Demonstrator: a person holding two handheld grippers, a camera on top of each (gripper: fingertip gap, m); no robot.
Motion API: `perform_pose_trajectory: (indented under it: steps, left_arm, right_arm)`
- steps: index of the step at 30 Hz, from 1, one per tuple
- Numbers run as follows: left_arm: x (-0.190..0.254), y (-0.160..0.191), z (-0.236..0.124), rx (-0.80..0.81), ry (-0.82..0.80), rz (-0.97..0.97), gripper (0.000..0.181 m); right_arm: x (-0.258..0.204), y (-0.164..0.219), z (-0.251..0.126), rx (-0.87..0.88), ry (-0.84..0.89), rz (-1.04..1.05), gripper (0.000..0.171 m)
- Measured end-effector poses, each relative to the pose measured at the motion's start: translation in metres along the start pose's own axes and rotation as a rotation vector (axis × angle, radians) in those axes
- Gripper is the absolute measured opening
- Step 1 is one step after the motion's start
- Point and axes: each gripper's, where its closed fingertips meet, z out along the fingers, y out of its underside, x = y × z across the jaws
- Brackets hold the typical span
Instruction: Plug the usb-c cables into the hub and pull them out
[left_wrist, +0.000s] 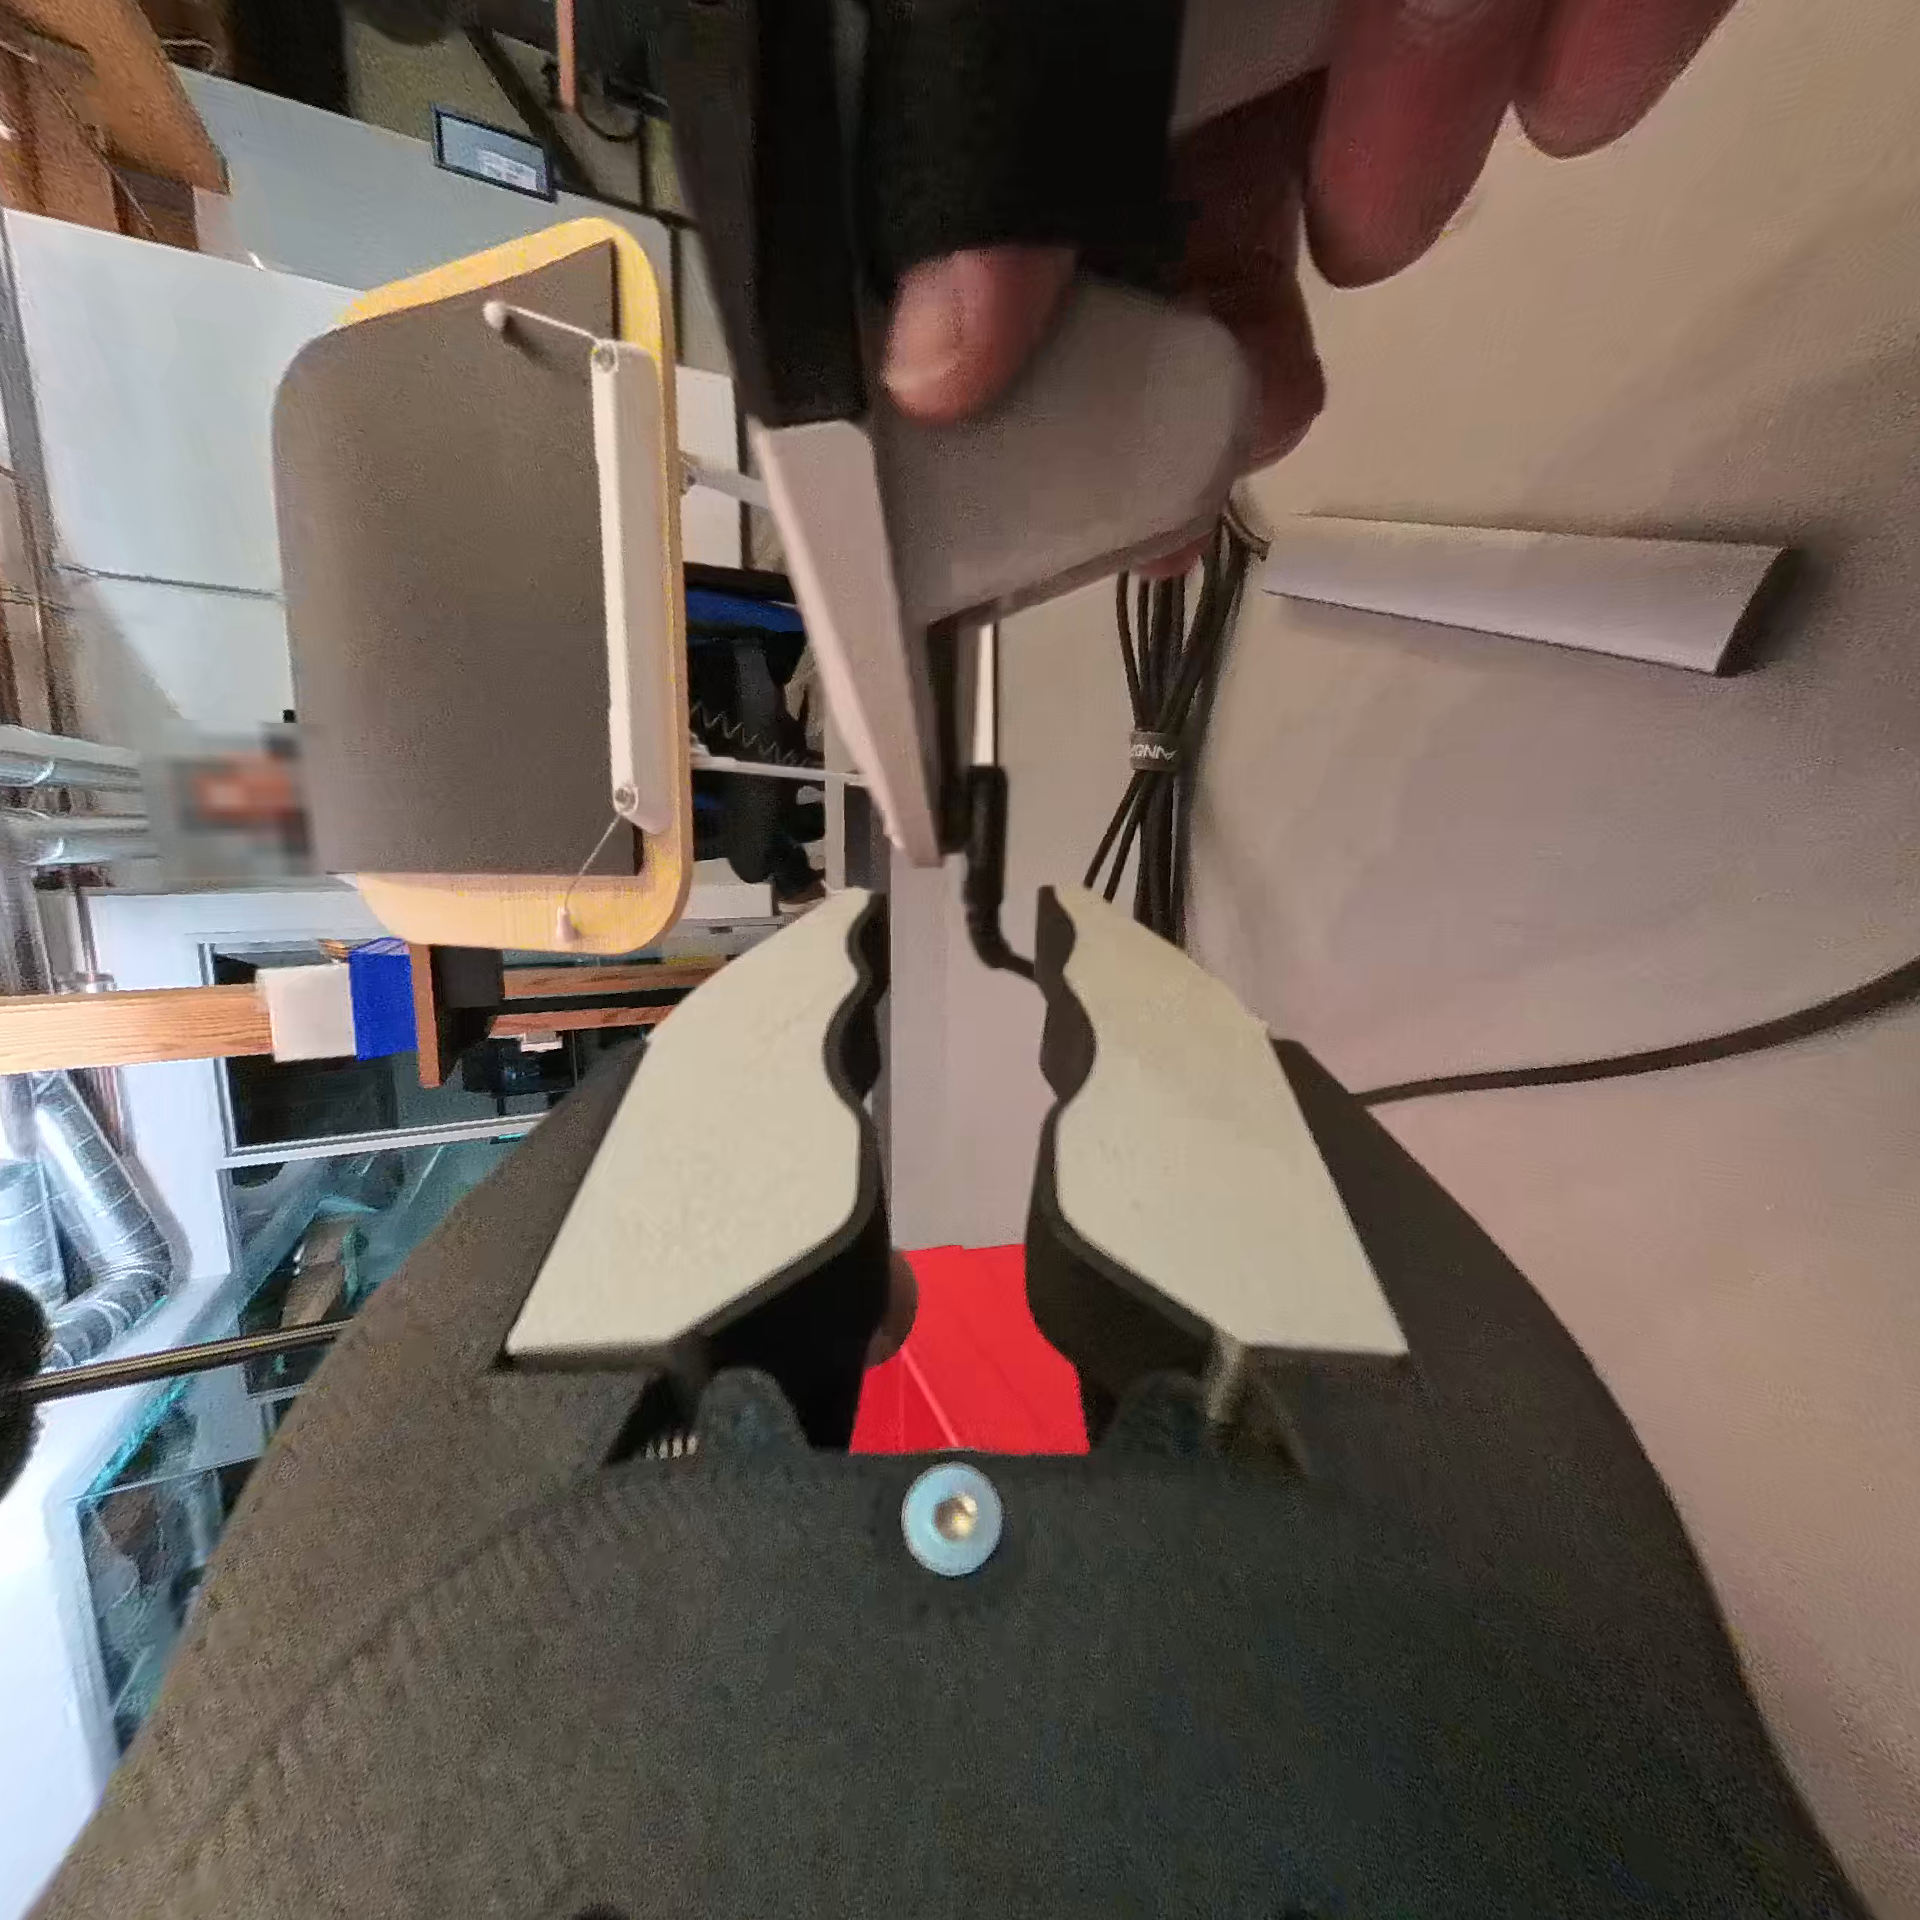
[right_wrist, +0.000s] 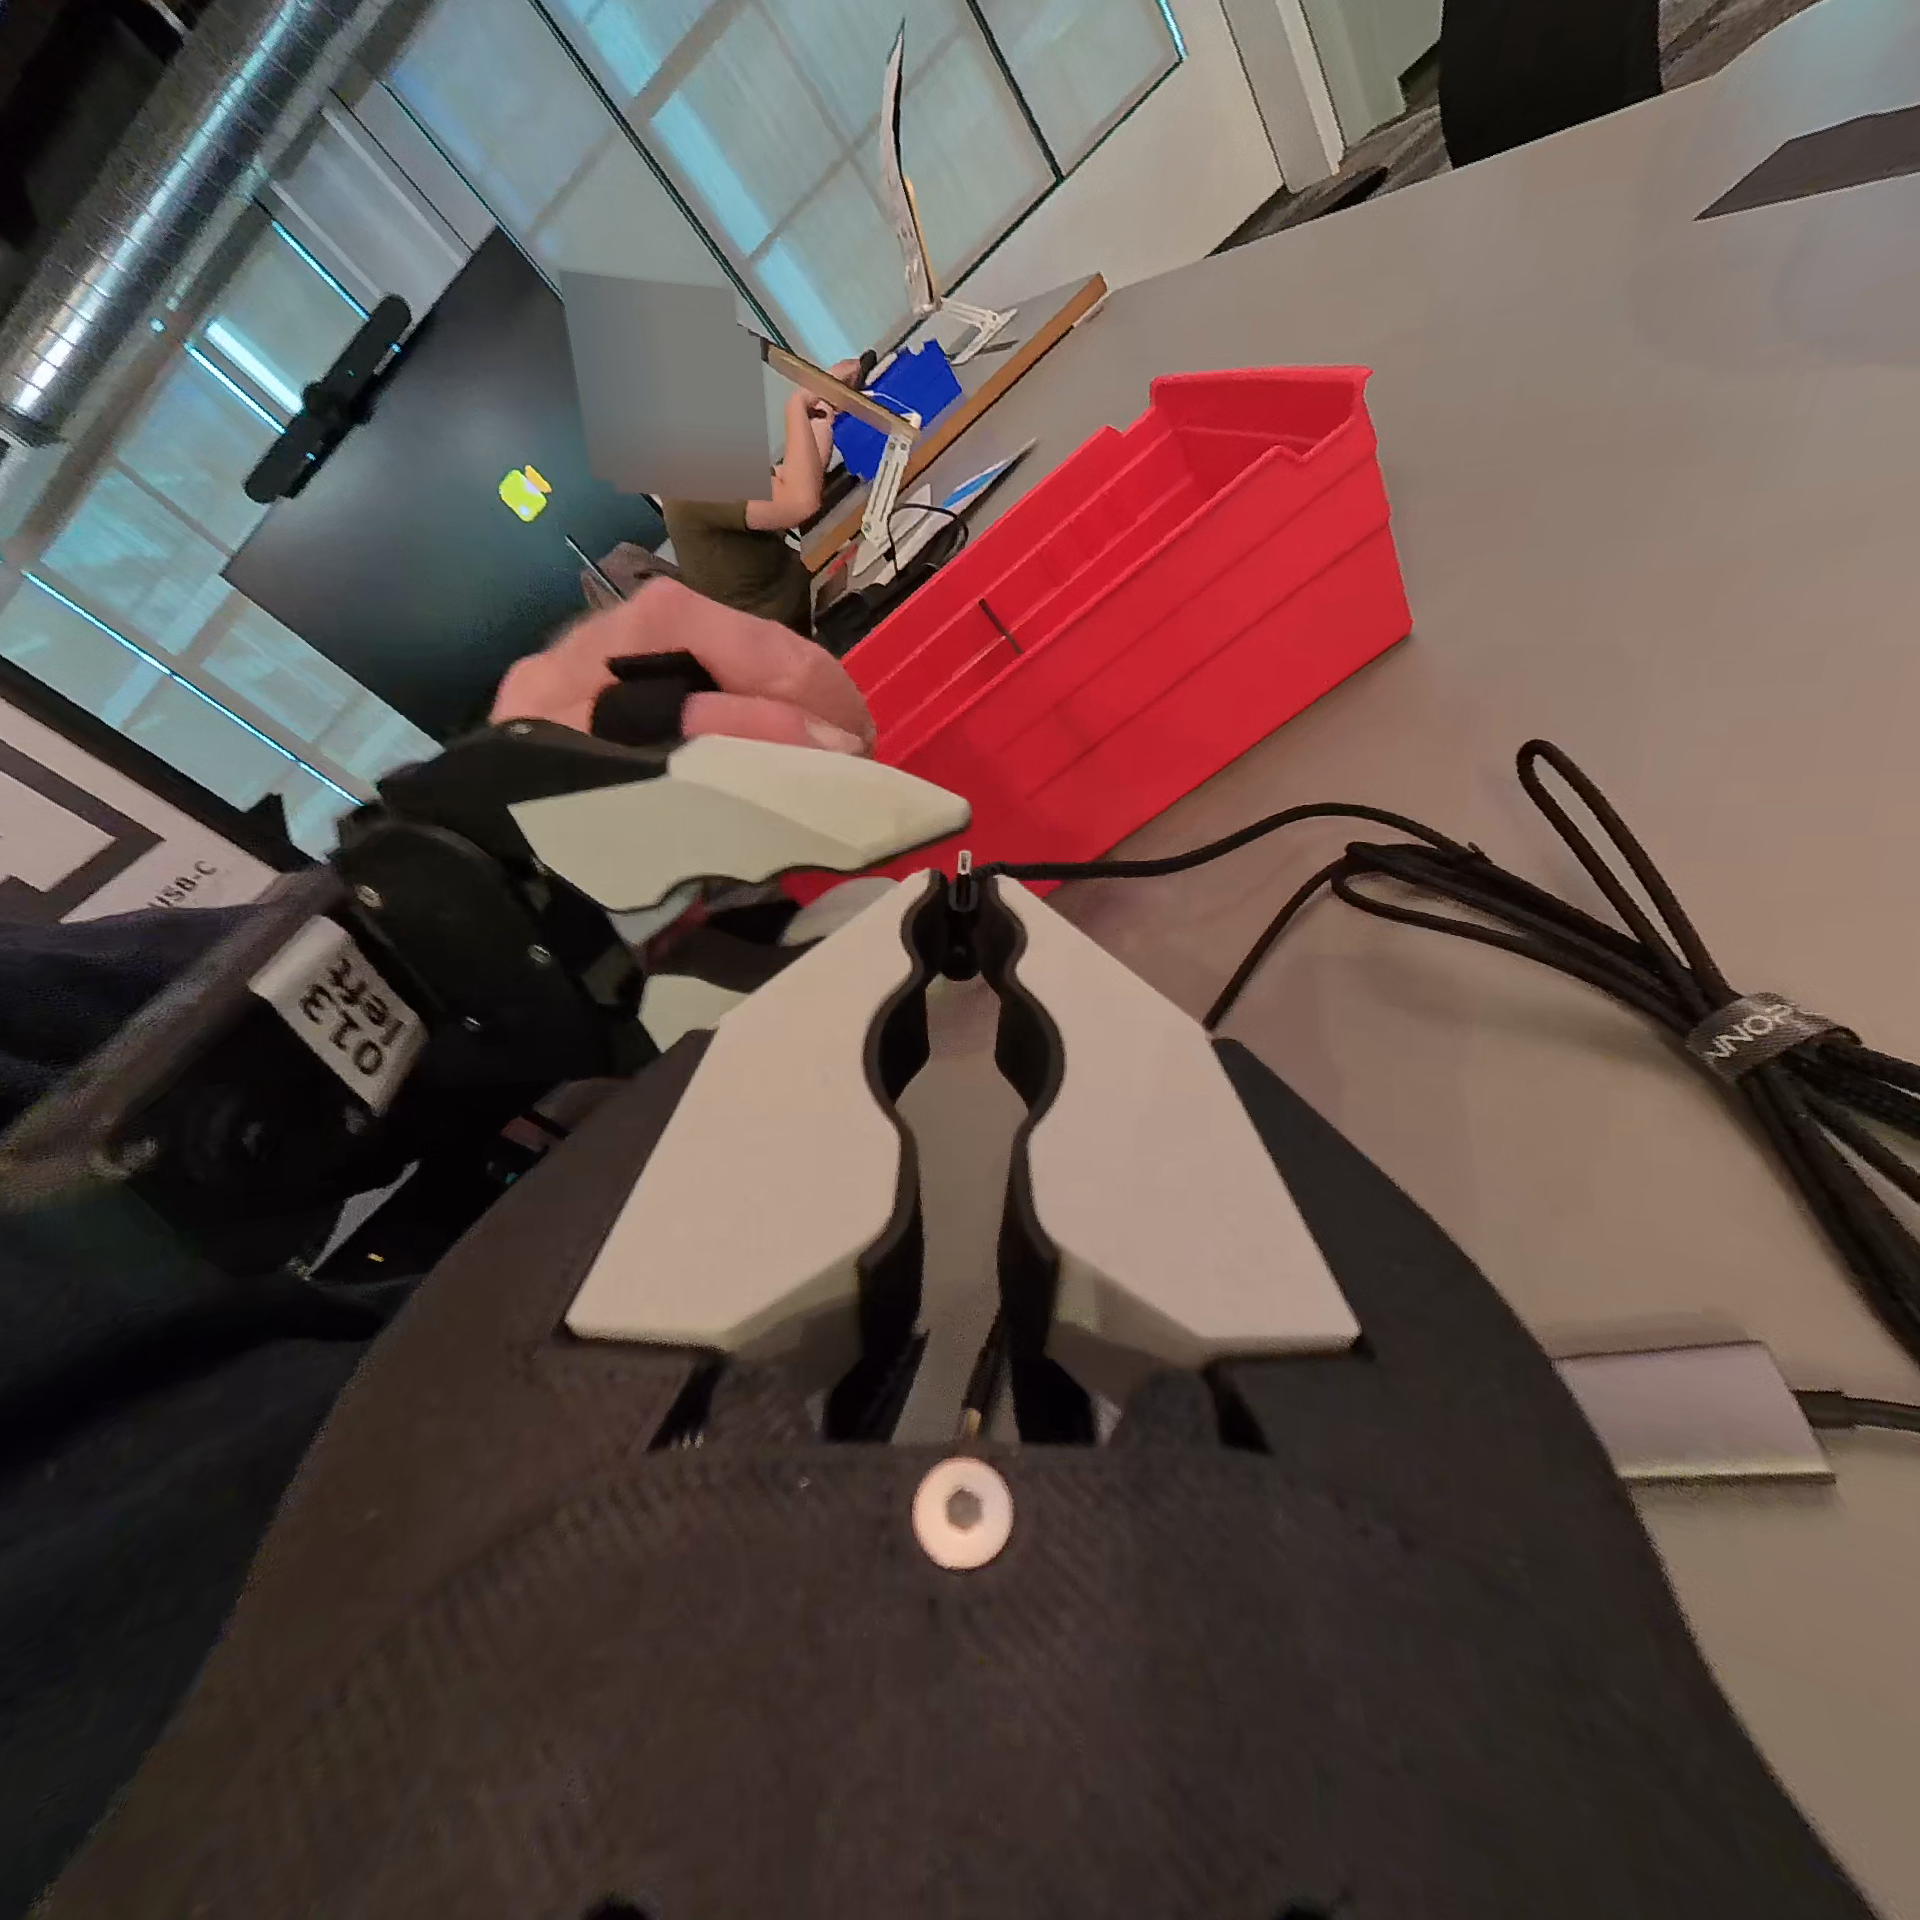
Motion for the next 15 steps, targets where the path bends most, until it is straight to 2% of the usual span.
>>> perform_pose_trajectory:
  steps: [4,9,11,15]
  left_arm:
    - [0.0,0.0,0.008,0.005,-0.067,-0.022,0.008]
    - [-0.001,-0.002,0.01,0.025,-0.073,-0.027,0.007]
    - [-0.002,-0.001,0.01,0.034,-0.062,-0.024,0.007]
    - [-0.004,0.001,0.004,0.09,-0.01,-0.01,0.007]
  right_arm:
    - [-0.001,-0.002,0.0,0.033,-0.015,0.048,0.003]
    - [0.0,-0.004,-0.002,0.056,-0.025,0.073,0.003]
    - [-0.002,-0.005,-0.003,0.052,-0.037,0.053,0.009]
    - [-0.005,-0.005,-0.012,-0.001,-0.019,-0.123,0.018]
